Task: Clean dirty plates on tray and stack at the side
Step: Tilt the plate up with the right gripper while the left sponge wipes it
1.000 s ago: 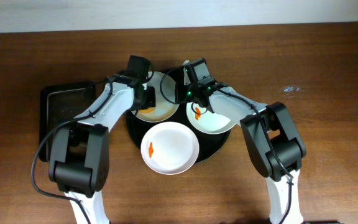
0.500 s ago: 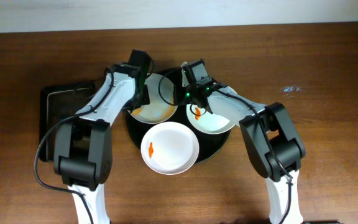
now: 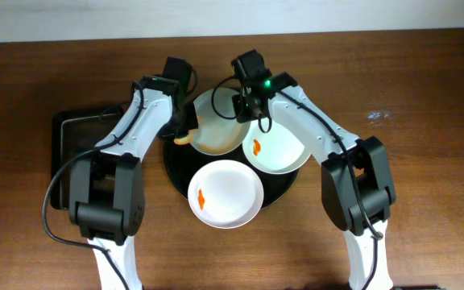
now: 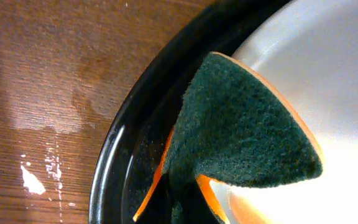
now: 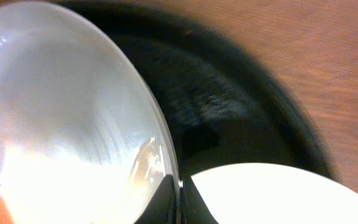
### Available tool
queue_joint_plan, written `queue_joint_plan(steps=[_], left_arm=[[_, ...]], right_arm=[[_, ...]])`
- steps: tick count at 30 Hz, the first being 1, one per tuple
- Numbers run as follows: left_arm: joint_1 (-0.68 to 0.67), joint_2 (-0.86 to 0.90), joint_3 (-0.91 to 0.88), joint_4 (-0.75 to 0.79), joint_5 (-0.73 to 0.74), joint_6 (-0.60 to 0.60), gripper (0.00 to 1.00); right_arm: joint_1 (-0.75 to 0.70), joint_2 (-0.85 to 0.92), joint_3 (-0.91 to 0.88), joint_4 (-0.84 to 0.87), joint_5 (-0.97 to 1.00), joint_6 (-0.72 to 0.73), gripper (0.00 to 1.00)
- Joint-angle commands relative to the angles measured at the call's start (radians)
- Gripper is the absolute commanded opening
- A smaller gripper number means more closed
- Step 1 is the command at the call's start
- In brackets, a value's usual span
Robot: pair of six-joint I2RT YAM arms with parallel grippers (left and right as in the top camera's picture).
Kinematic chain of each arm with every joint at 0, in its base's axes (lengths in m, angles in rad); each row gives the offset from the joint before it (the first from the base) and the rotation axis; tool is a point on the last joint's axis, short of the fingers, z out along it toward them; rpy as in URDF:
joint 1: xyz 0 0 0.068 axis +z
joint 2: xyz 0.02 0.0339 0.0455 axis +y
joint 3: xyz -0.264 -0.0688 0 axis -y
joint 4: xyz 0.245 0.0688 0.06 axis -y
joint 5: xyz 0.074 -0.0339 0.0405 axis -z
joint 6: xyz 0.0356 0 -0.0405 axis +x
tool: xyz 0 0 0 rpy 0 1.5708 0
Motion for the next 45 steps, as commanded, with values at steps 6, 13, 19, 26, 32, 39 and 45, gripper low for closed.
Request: queue_joint_plan(steps=[6, 13, 19, 26, 32, 39, 45], left_arm=[[0.013, 0.007, 0.023, 0.006, -0.008, 0.018, 0.14], [0.013, 0.007, 0.023, 0.015, 0.042, 0.058, 0.2], [0.014, 0.007, 0.023, 0.016, 0.044, 0.063, 0.36], [0.052, 0.0, 0.024, -0.004, 0.045, 0.067, 0.43], [0.066, -0.001, 0.024, -0.016, 0.045, 0.086, 0.43], [0.066, -0.001, 0.024, -0.017, 0.045, 0.089, 0.43], [0.066, -0.001, 0.024, -0.016, 0.045, 0.089, 0.43]], right_arm=[[0.001, -0.032, 0.193, -0.224, 0.192, -0.09, 0.04], [0.077, -0.033, 0.284, -0.328, 0.474, -0.121, 0.04], [0.208, -0.037, 0.293, -0.344, 0.764, -0.147, 0.04], [0.26, -0.038, 0.293, -0.345, 0.885, -0.142, 0.04], [0.274, -0.039, 0.294, -0.345, 0.954, -0.134, 0.04], [0.28, -0.039, 0.294, -0.333, 0.954, -0.134, 0.04], [0.279, -0.041, 0.294, -0.33, 0.949, -0.115, 0.04]])
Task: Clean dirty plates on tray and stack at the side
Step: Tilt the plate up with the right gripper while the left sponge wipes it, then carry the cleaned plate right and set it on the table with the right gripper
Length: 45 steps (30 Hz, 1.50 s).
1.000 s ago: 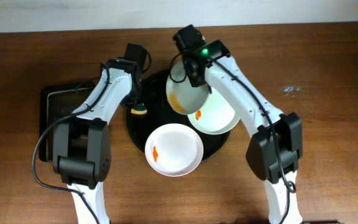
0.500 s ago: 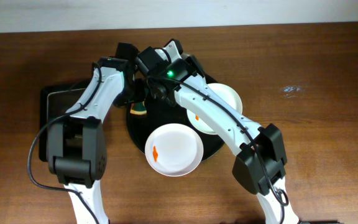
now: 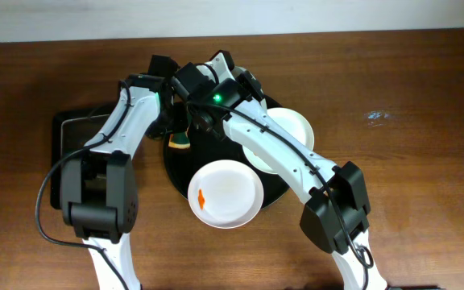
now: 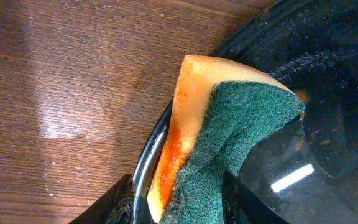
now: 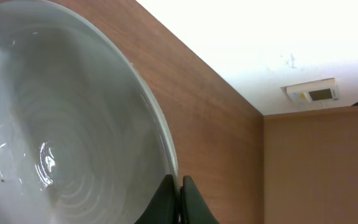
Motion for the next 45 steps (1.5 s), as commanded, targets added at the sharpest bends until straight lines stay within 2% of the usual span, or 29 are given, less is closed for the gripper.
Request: queue_joint_plan(steps=[1, 5, 9, 12, 18, 23, 26, 31, 33, 39, 40, 42, 43, 45], left_arm=[[0.003, -0.001, 0.021, -0.003, 0.007, 0.019, 0.43], [0.003, -0.001, 0.021, -0.003, 0.008, 0.019, 0.43], [0.003, -0.002, 0.034, -0.006, 0.026, 0.024, 0.43], [0.003, -0.002, 0.046, -0.006, 0.05, 0.043, 0.44], [-0.008, -0.002, 0.07, -0.003, 0.088, 0.118, 0.44], [-0.045, -0.002, 0.07, 0.025, 0.085, 0.175, 0.49], [-0.056, -0.002, 0.07, 0.039, 0.084, 0.174, 0.5], [-0.056, -0.002, 0.07, 0.047, 0.085, 0.174, 0.51], [-0.056, -0.002, 0.07, 0.044, 0.085, 0.174, 0.51], [-0.057, -0.002, 0.07, 0.045, 0.085, 0.174, 0.51], [-0.057, -0.002, 0.07, 0.045, 0.085, 0.174, 0.51], [-0.057, -0.002, 0.07, 0.044, 0.085, 0.174, 0.51], [-0.057, -0.002, 0.07, 0.043, 0.085, 0.174, 0.51], [-0.057, -0.002, 0.07, 0.042, 0.085, 0.174, 0.52]], right_arm=[[0.007, -0.041, 0.024, 0.003, 0.037, 0.03, 0.04], [0.005, -0.043, 0.024, 0.002, 0.007, 0.03, 0.04], [-0.069, -0.088, 0.066, -0.082, -0.274, 0.07, 0.04], [-0.23, -0.13, 0.151, -0.187, -0.639, 0.111, 0.04], [-0.603, -0.139, 0.177, -0.299, -0.916, 0.253, 0.04], [-0.877, -0.134, 0.164, -0.335, -0.958, 0.319, 0.04], [-1.006, -0.124, 0.087, -0.329, -0.958, 0.319, 0.04], [-1.147, -0.121, -0.2, -0.153, -0.959, 0.319, 0.04], [-1.184, -0.121, -0.29, -0.061, -1.007, 0.266, 0.04], [-1.234, -0.121, -0.421, 0.088, -1.01, 0.236, 0.04], [-1.239, -0.121, -0.432, 0.101, -1.011, 0.236, 0.1], [-1.239, -0.121, -0.438, 0.1, -1.011, 0.235, 0.47], [-1.239, -0.122, -0.436, 0.097, -1.012, 0.232, 0.54], [-1.239, -0.134, -0.426, 0.082, -1.035, 0.22, 0.57]])
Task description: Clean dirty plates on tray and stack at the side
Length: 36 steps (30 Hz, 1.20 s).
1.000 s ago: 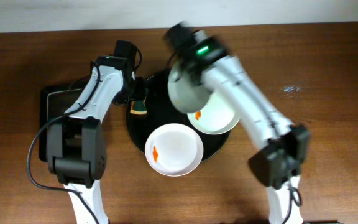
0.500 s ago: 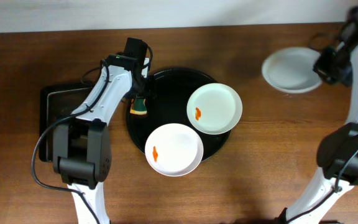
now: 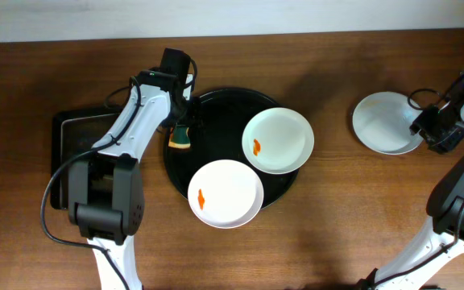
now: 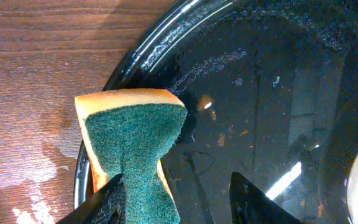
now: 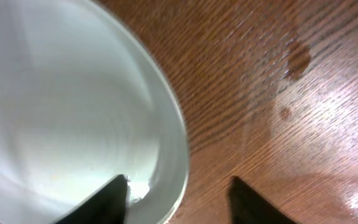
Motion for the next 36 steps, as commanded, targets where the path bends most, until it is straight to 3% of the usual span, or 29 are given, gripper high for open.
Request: queue_joint_plan(steps=[1, 4, 6, 8, 12, 19, 22, 26, 30, 36], left_arm=[[0.002, -0.002, 0.022, -0.003, 0.011, 0.017, 0.52], [-0.002, -0.002, 0.022, -0.004, 0.008, 0.017, 0.52], [-0.015, -0.002, 0.022, -0.005, -0.081, 0.017, 0.52], [-0.035, -0.002, 0.021, -0.018, -0.217, 0.017, 0.52], [-0.087, 0.001, -0.03, -0.011, -0.335, 0.002, 0.52], [-0.111, 0.041, -0.135, 0.077, -0.378, -0.016, 0.5], [-0.111, 0.064, -0.136, 0.093, -0.394, -0.018, 0.34], [-0.113, 0.074, -0.134, 0.116, -0.388, -0.017, 0.0], [-0.115, 0.012, -0.059, 0.011, -0.378, -0.019, 0.0], [-0.077, -0.234, -0.017, -0.109, -0.311, -0.053, 0.0]], right_arm=[[-0.007, -0.046, 0.01, -0.019, -0.068, -0.027, 0.57], [0.014, -0.182, 0.014, -0.03, -0.304, -0.1, 0.6], [0.056, -0.274, 0.014, -0.056, -0.358, -0.105, 0.62], [0.113, -0.351, 0.014, -0.08, -0.361, -0.122, 0.63], [0.263, -0.438, 0.014, -0.113, -0.357, -0.127, 0.63], [0.401, -0.437, 0.014, -0.121, -0.333, -0.127, 0.63], [0.414, -0.437, 0.014, -0.121, -0.334, -0.127, 0.63], [0.414, -0.437, 0.014, -0.124, -0.334, -0.127, 0.63], [0.414, -0.437, 0.014, -0.124, -0.334, -0.127, 0.63], [0.414, -0.437, 0.014, -0.123, -0.334, -0.127, 0.62]])
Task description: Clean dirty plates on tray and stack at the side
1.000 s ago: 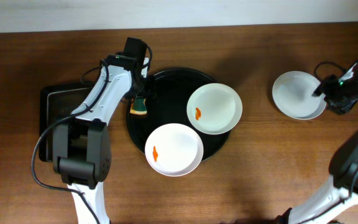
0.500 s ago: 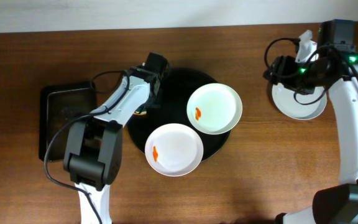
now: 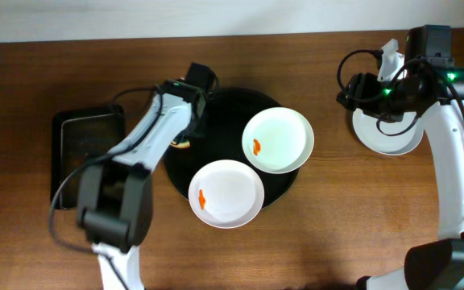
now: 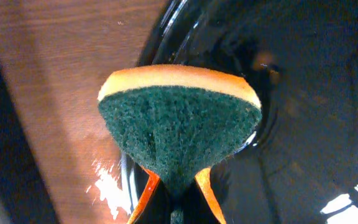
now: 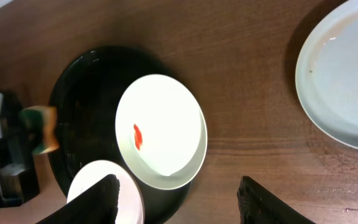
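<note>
A black round tray (image 3: 216, 113) holds two white plates, each with an orange smear: one at the right (image 3: 278, 141), also in the right wrist view (image 5: 160, 130), and one at the front (image 3: 225, 193). A clean white plate (image 3: 387, 133) lies on the table to the right of the tray. My left gripper (image 3: 188, 133) is over the tray's left rim, shut on a green and orange sponge (image 4: 179, 124). High above the table, my right gripper (image 5: 185, 211) is open and holds nothing, clear of the clean plate (image 5: 347, 74).
A dark rectangular tray (image 3: 87, 157) lies on the wooden table at the far left. The tray's rim (image 4: 138, 180) runs under the sponge. Bare wood shows between the round tray and the clean plate.
My right gripper was low at the rim of the clean plate on the table; now it is raised and clear of it. My left gripper still holds the sponge by the tray's left rim, turned slightly.
First my right gripper held a plate by its rim at the tray's back while the sponge in my left gripper lay on it. Then that plate was lifted, the sponge back at the left rim. Then it lay on the table at the right, let go.
</note>
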### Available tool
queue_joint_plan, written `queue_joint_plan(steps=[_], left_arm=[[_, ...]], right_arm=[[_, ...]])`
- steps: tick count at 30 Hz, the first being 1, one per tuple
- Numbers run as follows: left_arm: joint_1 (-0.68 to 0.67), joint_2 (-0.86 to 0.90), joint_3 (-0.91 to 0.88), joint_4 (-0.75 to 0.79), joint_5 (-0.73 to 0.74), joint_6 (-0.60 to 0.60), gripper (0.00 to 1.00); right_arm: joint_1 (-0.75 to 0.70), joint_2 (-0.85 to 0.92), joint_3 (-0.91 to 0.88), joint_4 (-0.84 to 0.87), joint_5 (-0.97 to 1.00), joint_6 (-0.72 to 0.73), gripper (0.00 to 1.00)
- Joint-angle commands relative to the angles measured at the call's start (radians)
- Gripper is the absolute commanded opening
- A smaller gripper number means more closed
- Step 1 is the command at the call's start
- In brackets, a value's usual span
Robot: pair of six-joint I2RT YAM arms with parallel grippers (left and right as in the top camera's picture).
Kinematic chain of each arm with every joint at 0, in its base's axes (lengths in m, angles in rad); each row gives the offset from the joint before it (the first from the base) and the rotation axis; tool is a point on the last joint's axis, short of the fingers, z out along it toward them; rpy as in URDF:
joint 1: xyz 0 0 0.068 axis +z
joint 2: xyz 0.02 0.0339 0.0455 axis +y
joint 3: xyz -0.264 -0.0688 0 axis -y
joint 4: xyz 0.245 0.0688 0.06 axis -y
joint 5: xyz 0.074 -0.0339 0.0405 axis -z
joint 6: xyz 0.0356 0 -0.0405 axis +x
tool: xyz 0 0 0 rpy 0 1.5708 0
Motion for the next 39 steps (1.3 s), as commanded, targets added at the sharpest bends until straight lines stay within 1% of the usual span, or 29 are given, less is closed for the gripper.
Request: queue_joint_plan(steps=[1, 3, 4, 5, 7, 8, 9, 11, 12, 18, 21, 23, 24, 25, 26, 27, 28, 29, 31, 32, 34, 35, 37, 39], left_arm=[[0.06, -0.216, 0.046, -0.057, 0.029, -0.043, 0.0], [0.171, -0.248, 0.046, -0.117, 0.028, -0.043, 0.0], [0.2, -0.247, 0.045, -0.13, 0.028, -0.043, 0.0], [0.285, -0.243, 0.021, -0.139, 0.029, -0.043, 0.0], [0.402, -0.239, -0.051, -0.097, 0.032, -0.041, 0.0], [0.441, -0.237, -0.085, -0.066, 0.042, -0.024, 0.0], [0.498, -0.235, -0.16, 0.01, 0.095, 0.043, 0.0], [0.544, -0.235, -0.251, 0.109, 0.161, 0.089, 0.0], [0.563, -0.235, -0.33, 0.197, 0.178, 0.103, 0.0], [0.576, -0.233, -0.667, 0.629, 0.175, 0.129, 0.0], [0.578, -0.229, -0.789, 0.768, 0.176, 0.121, 0.0], [0.58, -0.228, -0.798, 0.762, 0.198, 0.109, 0.0], [0.586, -0.234, -0.789, 0.746, 0.275, 0.11, 0.02], [0.591, -0.241, -0.775, 0.724, 0.322, 0.109, 0.04], [0.598, -0.254, -0.747, 0.69, 0.388, 0.109, 0.09], [0.603, -0.271, -0.714, 0.653, 0.435, 0.105, 0.24], [0.605, -0.29, -0.679, 0.607, 0.457, 0.094, 0.3], [0.607, -0.311, -0.638, 0.559, 0.455, 0.084, 0.39], [0.613, -0.35, -0.548, 0.463, 0.453, 0.084, 0.51], [0.615, -0.36, -0.523, 0.441, 0.445, 0.084, 0.53], [0.615, -0.365, -0.509, 0.433, 0.419, 0.084, 0.54], [0.615, -0.359, -0.511, 0.428, 0.381, 0.084, 0.5], [0.615, -0.332, -0.523, 0.439, 0.309, 0.084, 0.47], [0.615, -0.279, -0.536, 0.462, 0.298, 0.084, 0.41]], right_arm=[[0.005, 0.002, 0.008, -0.003, 0.009, -0.011, 0.62], [0.005, 0.002, 0.008, -0.003, 0.009, -0.011, 0.62], [0.005, 0.002, 0.008, -0.003, 0.009, -0.011, 0.62], [0.005, 0.002, 0.008, -0.003, 0.009, -0.011, 0.62], [0.005, 0.002, 0.008, -0.002, 0.009, -0.011, 0.63], [0.005, 0.002, 0.008, 0.0, 0.009, -0.011, 0.63], [0.005, 0.002, 0.008, 0.0, 0.009, -0.011, 0.63], [0.005, 0.002, 0.008, 0.0, 0.009, -0.011, 0.63], [0.005, 0.002, 0.008, 0.0, 0.009, -0.011, 0.63], [0.005, 0.002, 0.008, 0.0, 0.009, -0.011, 0.63], [0.005, 0.002, 0.008, 0.0, 0.009, -0.011, 0.63], [0.005, 0.002, 0.008, 0.0, 0.009, -0.011, 0.63], [0.005, 0.002, 0.008, 0.0, 0.009, -0.011, 0.63], [0.005, 0.002, 0.008, 0.0, 0.009, -0.011, 0.63], [0.005, 0.002, 0.008, 0.0, 0.009, -0.011, 0.63], [0.005, 0.002, 0.008, 0.0, 0.009, -0.011, 0.63], [0.005, 0.002, 0.008, 0.0, 0.009, -0.011, 0.63], [0.005, 0.002, 0.008, 0.0, 0.009, -0.011, 0.63], [0.005, 0.002, 0.008, 0.0, 0.009, -0.011, 0.63], [0.005, 0.002, 0.008, 0.0, 0.009, -0.011, 0.63], [0.005, 0.002, 0.008, 0.0, 0.009, -0.011, 0.63], [0.005, 0.002, 0.008, 0.0, 0.009, -0.011, 0.63], [0.005, 0.002, 0.008, 0.0, 0.009, -0.011, 0.63], [0.005, 0.002, 0.008, 0.0, 0.009, -0.011, 0.63]])
